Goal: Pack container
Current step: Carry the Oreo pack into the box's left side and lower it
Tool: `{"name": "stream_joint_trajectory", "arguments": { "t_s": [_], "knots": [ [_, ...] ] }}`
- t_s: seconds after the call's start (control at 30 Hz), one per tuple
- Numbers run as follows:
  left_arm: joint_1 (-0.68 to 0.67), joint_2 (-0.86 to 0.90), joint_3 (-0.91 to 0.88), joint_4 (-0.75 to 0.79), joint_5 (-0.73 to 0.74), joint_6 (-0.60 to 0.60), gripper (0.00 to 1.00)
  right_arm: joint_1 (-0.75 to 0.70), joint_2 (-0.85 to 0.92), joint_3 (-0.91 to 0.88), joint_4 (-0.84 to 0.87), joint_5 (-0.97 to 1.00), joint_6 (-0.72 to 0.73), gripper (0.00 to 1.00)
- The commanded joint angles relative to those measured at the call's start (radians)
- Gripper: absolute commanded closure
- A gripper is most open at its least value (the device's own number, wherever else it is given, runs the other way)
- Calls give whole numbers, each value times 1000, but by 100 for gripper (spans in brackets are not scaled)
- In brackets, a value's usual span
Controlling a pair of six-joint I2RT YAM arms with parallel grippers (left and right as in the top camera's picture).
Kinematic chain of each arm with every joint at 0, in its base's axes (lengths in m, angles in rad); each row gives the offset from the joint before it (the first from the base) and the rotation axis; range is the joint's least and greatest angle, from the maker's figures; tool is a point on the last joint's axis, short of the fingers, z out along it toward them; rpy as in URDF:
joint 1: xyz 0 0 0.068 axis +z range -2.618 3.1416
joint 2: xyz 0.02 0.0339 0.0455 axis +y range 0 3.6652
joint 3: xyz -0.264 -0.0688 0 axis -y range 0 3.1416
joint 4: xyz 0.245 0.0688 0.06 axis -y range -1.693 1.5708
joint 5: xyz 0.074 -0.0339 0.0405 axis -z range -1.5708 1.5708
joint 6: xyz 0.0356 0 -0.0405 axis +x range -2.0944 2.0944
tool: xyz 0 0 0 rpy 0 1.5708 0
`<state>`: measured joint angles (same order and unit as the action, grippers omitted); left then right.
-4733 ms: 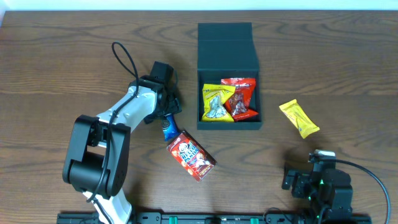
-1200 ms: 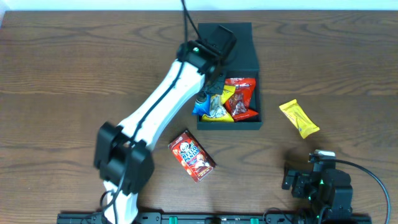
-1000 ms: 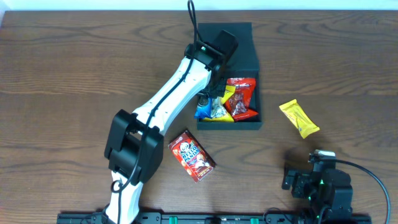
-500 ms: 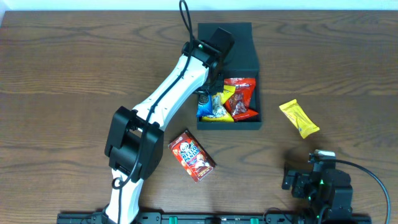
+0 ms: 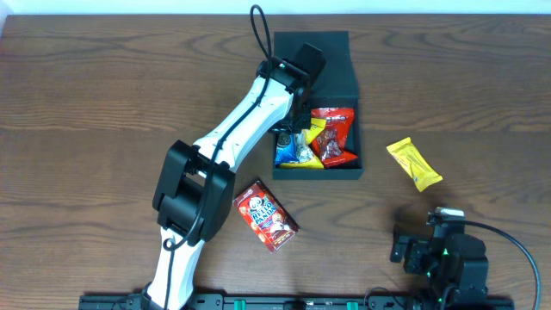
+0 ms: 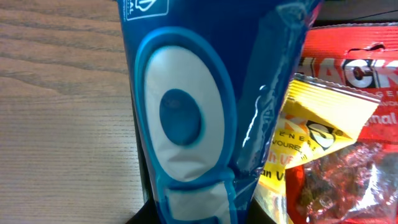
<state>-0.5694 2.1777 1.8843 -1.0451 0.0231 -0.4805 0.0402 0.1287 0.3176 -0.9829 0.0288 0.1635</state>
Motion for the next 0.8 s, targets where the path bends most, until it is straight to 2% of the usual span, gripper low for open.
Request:
{"name": "stream_joint_trajectory", "arguments": {
  "t_s": [0.0,0.23,0.27,0.33,0.47,0.63,0.77],
  "knots": [
    [6,7,18,-2,2,-22,82,-6,-4,-2,-3,-3,-15,1],
    [14,8,-5,6,-8,-40,81,-6,-4,-2,-3,-3,-15,1],
    [15,8,-5,6,-9,-40,78,-6,-4,-2,-3,-3,-15,1],
    [15,8,-5,6,-10,-40,65,-6,-4,-2,-3,-3,-15,1],
    [14,8,-5,2,-24,-40,64,-6,-4,-2,-3,-3,-15,1],
    [14,0,-4,2,-24,-40,40,-6,-4,-2,-3,-3,-15,1],
    [14,-37,-1,-2,-29,-40,37,-6,-4,-2,-3,-3,-15,1]
  ]
}}
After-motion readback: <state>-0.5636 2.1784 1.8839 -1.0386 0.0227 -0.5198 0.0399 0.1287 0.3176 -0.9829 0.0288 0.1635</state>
